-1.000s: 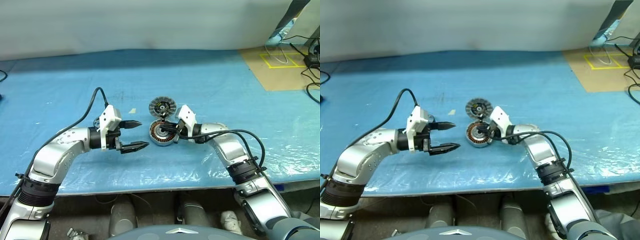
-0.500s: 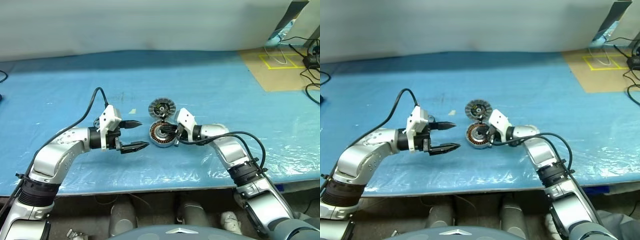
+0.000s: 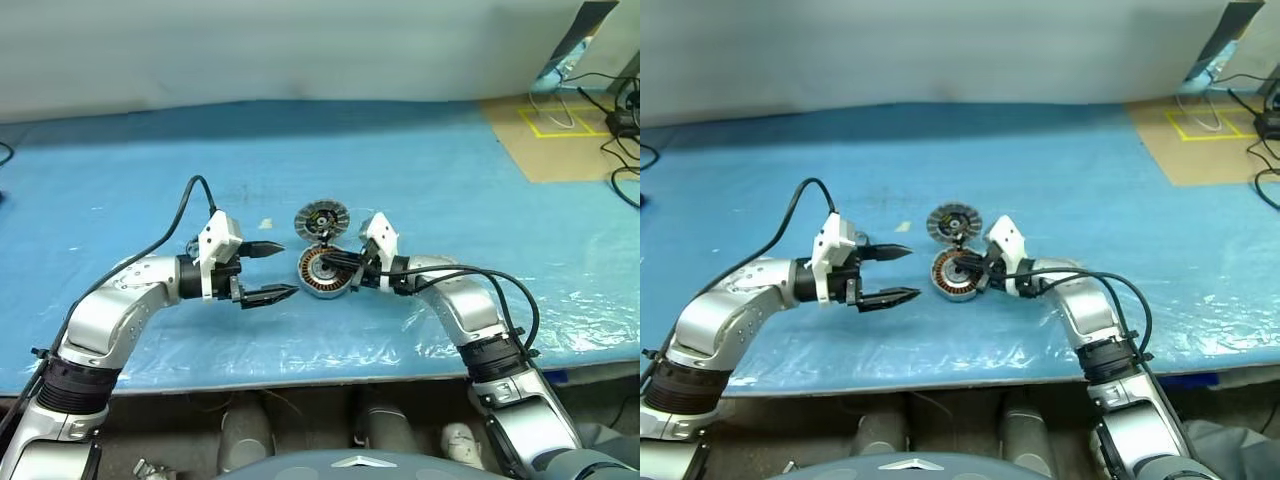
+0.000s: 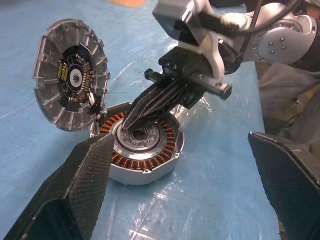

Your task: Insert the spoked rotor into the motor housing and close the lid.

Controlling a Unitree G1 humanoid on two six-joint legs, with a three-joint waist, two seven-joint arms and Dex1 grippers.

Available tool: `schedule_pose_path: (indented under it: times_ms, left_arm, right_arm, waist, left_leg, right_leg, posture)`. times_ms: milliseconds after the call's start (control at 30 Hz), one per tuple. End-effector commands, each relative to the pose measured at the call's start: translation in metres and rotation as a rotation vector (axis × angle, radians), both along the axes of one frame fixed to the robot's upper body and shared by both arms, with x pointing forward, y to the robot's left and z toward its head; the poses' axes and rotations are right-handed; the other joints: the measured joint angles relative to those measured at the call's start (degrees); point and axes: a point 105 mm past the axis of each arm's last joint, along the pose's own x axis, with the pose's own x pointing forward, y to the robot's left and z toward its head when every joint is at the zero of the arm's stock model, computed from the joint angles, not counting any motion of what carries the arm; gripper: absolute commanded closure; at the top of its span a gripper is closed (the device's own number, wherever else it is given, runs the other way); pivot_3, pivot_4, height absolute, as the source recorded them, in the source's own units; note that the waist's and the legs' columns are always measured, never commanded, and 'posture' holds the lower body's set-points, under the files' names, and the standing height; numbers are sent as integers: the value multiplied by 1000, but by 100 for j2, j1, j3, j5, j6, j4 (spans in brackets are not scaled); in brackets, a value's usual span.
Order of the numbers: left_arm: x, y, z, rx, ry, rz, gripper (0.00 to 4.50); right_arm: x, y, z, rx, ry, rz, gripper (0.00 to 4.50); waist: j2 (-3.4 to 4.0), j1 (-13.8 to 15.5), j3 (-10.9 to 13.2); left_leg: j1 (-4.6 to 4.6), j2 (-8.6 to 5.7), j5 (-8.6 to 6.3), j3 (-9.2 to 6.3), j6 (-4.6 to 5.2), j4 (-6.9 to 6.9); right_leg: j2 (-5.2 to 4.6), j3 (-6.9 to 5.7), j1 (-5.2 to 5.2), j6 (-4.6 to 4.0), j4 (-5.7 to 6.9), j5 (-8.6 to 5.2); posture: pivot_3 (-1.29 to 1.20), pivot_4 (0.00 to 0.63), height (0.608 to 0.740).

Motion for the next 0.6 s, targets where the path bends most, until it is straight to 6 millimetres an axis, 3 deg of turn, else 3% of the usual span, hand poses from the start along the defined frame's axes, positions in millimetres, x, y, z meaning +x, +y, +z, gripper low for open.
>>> schedule_pose_path:
  times_ms: [33,200,467,533,600]
  left_arm:
    - [1,-1,7,-9,-38,-7,0]
    - [1,-1,8,-10,-39,-7,0]
    - [0,0,7,-9,-34,-4,0]
    - [0,1,7,-10,-34,-2,0]
    - [0,2,7,-8,-33,-1,0]
  right_arm:
    - [1,4,39,121,-43,22,4472]
    - [3,-3,10,-80,-73,23,4472]
    - [-4,-12,-55,-415,-136,84,4472]
    - [-4,-9,-51,-378,-143,80,4472]
    - [0,-3,-29,-236,-129,44,4472]
  waist:
    - [0,-48,0]
    - [0,-54,0]
    - [0,-84,0]
    - [-1,-72,0]
    - [-2,-68,1]
  left_leg:
    - [-20,1,1,-1,-1,-1]
    - [-30,2,-8,-2,-16,-13]
    - [6,2,-10,2,-17,-1]
    - [32,2,-10,2,-16,1]
    - [67,1,-11,3,-15,0]
  right_leg:
    - [2,-5,-21,-1,6,1]
    - [2,-14,-29,4,-1,3]
    - [0,-3,-2,-8,3,-7]
    - [-2,-2,26,-8,2,-8]
    - [-4,1,59,-6,0,-11]
  posture:
    - [0,150,740]
    - [0,150,740]
    - [0,150,740]
    - [0,150,740]
    - [0,150,740]
